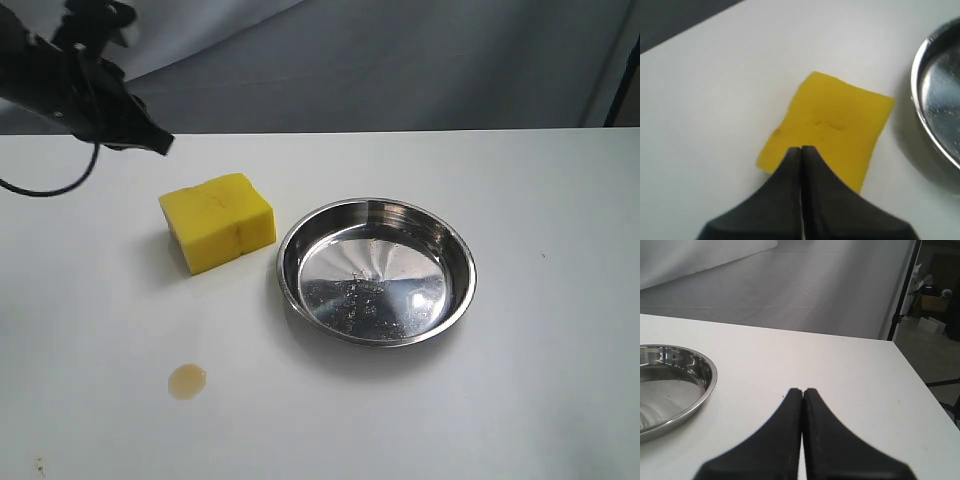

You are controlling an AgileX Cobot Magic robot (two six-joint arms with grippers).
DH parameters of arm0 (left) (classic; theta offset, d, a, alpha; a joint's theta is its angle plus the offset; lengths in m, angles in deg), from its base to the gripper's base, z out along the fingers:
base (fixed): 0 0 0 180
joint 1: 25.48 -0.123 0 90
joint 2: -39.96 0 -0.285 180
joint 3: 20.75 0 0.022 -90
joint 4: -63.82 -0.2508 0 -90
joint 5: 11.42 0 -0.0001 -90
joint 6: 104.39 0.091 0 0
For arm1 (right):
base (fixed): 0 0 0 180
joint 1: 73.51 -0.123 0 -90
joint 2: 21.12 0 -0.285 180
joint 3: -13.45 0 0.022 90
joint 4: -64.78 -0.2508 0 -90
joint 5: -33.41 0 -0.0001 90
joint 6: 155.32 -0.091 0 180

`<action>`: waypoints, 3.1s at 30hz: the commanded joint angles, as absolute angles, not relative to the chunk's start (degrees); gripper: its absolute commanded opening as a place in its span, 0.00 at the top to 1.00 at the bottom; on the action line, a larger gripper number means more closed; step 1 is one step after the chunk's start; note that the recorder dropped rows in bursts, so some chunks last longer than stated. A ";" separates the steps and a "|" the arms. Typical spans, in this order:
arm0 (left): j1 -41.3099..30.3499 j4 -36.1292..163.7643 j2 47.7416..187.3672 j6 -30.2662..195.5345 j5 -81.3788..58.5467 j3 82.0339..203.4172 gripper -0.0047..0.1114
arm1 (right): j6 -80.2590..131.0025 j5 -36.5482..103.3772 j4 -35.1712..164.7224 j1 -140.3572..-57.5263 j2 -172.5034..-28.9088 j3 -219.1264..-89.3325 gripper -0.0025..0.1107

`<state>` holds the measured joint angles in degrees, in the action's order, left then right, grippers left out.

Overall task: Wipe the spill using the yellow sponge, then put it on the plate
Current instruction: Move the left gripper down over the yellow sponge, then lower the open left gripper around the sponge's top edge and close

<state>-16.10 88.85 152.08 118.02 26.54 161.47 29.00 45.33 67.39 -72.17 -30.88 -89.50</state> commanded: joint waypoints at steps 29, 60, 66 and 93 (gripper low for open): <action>-12.18 89.36 157.15 124.99 18.84 161.61 0.06 | 28.85 44.89 66.97 -72.32 -30.97 -89.33 0.98; -12.18 89.20 161.96 125.83 8.20 161.61 0.06 | 28.85 44.89 66.97 -72.32 -31.11 -89.33 0.98; -12.18 89.20 162.06 125.83 7.23 161.61 0.06 | 28.95 44.89 66.97 -72.32 -31.10 -89.33 0.98; -12.18 93.22 169.10 128.62 11.87 161.71 0.06 | 28.95 44.89 66.97 -72.32 -31.10 -89.33 0.98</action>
